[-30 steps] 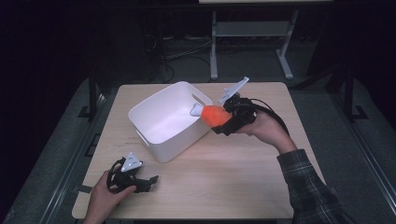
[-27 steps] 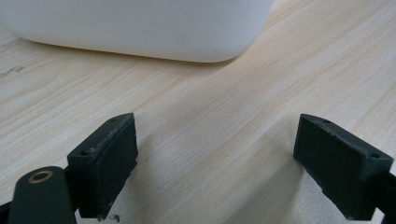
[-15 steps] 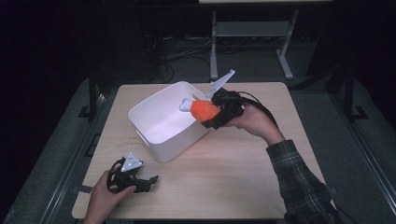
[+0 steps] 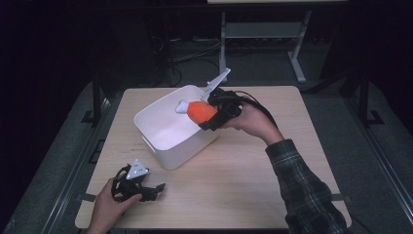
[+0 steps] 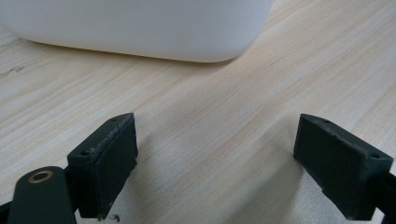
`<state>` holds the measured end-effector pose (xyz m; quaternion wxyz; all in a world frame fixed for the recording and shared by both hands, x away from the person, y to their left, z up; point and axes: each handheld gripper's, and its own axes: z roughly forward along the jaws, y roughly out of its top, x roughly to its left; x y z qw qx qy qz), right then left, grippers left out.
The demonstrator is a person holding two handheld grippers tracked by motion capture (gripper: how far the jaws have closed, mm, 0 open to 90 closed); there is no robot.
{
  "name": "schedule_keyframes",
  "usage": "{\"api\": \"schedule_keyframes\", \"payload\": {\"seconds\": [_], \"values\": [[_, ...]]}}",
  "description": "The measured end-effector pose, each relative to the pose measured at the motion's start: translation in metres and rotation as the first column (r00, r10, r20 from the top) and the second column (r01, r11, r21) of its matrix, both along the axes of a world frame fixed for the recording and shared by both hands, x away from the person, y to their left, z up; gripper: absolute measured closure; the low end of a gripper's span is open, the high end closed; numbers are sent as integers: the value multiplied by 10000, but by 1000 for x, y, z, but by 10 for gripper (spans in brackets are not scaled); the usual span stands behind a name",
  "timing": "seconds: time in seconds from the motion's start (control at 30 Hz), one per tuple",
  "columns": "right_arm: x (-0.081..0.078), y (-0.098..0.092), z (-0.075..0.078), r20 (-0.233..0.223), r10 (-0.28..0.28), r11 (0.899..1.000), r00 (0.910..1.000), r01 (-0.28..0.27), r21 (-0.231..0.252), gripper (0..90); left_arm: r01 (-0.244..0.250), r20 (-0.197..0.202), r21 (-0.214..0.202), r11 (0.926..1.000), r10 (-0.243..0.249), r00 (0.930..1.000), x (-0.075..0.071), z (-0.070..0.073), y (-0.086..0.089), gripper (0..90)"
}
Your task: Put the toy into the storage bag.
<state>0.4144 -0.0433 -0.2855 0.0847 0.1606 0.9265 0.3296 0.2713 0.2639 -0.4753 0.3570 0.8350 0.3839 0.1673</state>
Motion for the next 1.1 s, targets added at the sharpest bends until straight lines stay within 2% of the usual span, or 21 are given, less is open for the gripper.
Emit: {"api": "schedule_keyframes", "payload": {"seconds": [0.4, 0.7, 1.1], "values": [[8, 23, 3, 29, 233, 9997, 9997, -233, -23, 217, 17, -16, 34, 10000, -17, 10000, 0, 0, 0, 127], [13, 46, 0, 32, 427, 9991, 9991, -428, 74, 217, 8, -22, 18, 10000, -8, 10000, 0, 0, 0, 128], [20, 77, -7, 71, 773, 9969, 9970, -772, -169, 217, 10, -19, 5, 10000, -10, 10000, 0, 0, 0, 128]]}}
